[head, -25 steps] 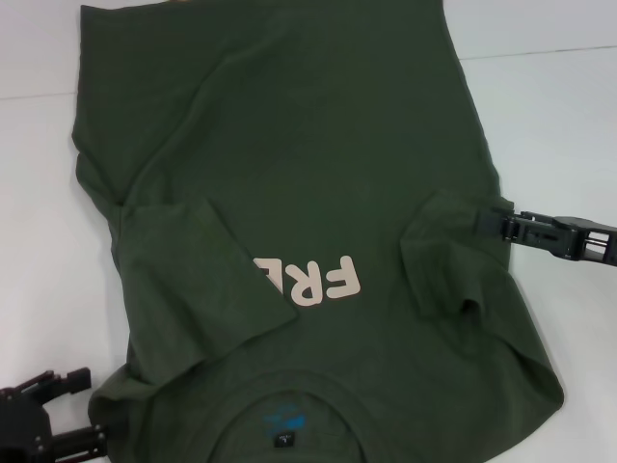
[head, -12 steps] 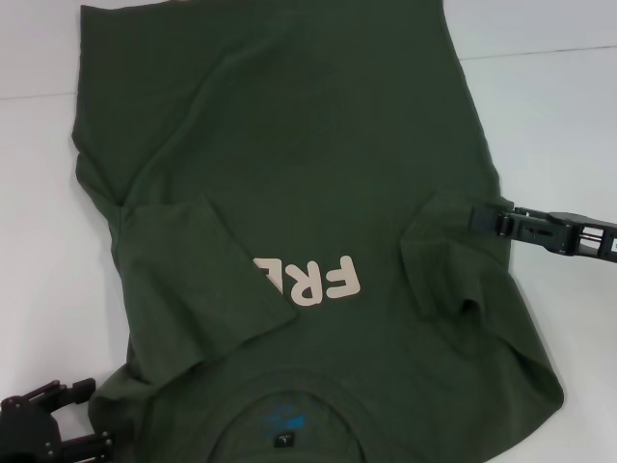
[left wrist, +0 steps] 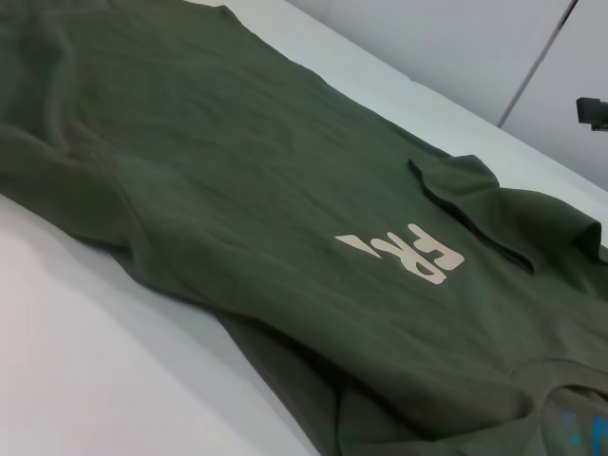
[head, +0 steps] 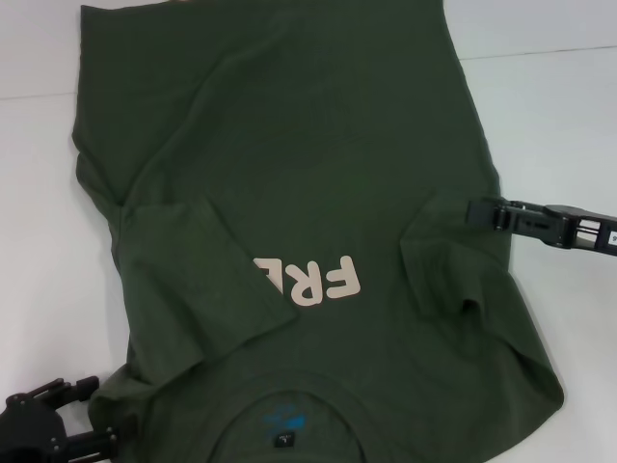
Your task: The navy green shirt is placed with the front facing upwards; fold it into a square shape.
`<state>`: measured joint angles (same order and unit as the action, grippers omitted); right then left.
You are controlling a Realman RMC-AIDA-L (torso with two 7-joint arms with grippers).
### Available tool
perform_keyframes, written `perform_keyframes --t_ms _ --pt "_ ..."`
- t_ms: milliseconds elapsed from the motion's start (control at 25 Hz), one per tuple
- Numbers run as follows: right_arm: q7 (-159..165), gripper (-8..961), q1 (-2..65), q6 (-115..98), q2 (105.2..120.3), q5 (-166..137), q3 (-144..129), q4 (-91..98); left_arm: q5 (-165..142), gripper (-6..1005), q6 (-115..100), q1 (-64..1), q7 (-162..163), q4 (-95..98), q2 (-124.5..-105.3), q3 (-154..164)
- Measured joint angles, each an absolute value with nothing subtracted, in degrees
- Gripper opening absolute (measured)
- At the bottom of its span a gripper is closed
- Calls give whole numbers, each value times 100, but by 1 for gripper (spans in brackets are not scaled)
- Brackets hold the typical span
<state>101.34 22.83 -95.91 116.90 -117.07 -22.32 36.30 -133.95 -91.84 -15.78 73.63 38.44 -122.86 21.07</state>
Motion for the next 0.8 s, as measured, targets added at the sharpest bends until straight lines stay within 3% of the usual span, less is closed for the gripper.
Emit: perform_keyframes --t_ms 400,600,800 --pt "10198 711 2334 -9574 11696 -11707 -2234 3630 -13440 898 -9129 -1631 7384 3834 -12287 2109" --pt "10200 712 2359 -9573 11697 -11707 -2232 3630 -13482 844 -9050 -1674 7418 3800 -12261 2108" --pt "10203 713 2408 -9567 11698 -11707 -2232 3630 -13615 643 -9032 -1722 7463 3779 -12250 2107"
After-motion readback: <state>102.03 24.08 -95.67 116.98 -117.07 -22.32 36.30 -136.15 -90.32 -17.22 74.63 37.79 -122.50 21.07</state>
